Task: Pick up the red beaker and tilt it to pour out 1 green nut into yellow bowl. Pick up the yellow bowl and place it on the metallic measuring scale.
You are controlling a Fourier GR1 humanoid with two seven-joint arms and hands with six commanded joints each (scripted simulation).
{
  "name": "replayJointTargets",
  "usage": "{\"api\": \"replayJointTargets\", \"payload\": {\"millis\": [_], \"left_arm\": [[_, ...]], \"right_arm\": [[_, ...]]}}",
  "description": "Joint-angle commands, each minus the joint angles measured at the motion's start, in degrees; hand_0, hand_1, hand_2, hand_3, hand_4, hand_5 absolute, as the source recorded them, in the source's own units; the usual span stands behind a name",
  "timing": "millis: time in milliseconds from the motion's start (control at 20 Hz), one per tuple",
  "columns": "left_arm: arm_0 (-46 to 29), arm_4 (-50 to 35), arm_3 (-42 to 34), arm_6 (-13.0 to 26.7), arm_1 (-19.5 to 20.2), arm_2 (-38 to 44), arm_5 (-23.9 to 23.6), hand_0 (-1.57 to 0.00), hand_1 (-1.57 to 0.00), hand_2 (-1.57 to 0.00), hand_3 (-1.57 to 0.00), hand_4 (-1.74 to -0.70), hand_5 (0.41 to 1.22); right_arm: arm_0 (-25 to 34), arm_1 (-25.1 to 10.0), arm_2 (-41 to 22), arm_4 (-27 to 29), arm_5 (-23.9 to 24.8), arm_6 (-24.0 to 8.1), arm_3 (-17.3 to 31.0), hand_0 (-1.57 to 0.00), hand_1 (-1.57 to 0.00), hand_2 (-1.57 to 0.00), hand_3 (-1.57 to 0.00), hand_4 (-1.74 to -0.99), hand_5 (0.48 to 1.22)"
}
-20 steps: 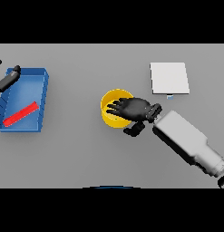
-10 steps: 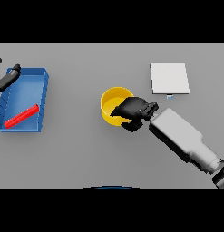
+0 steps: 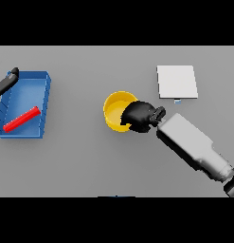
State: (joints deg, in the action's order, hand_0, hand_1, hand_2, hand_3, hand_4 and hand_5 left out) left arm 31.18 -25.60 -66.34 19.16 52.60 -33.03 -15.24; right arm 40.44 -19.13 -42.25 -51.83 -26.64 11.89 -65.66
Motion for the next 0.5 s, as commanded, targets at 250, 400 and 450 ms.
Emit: {"api": "replayJointTargets", "payload": {"millis": [250,400,450], "left_arm": [[-0.19,0.04,0.37,0.1,-0.54,-0.14,-0.19,0.0,0.0,0.0,0.0,-0.72,0.696],[-0.45,-0.32,0.61,0.29,-0.48,0.09,-0.01,0.0,0.0,0.0,0.0,-0.72,0.693],[0.03,-0.16,0.69,0.66,-0.37,0.06,0.08,0.0,0.0,0.0,0.0,-0.72,0.693]], "right_arm": [[-0.26,-2.07,2.51,1.96,-1.29,-0.58,-2.51,-1.54,-1.54,-1.33,-1.34,-1.73,1.213],[-0.39,-2.95,4.67,3.7,-3.85,-2.53,-6.02,-1.56,-1.56,-1.39,-1.28,-1.735,1.217],[-0.42,-3.78,5.58,4.28,-4.86,-2.75,-7.82,-1.56,-1.56,-1.41,-1.25,-1.737,1.218]]}}
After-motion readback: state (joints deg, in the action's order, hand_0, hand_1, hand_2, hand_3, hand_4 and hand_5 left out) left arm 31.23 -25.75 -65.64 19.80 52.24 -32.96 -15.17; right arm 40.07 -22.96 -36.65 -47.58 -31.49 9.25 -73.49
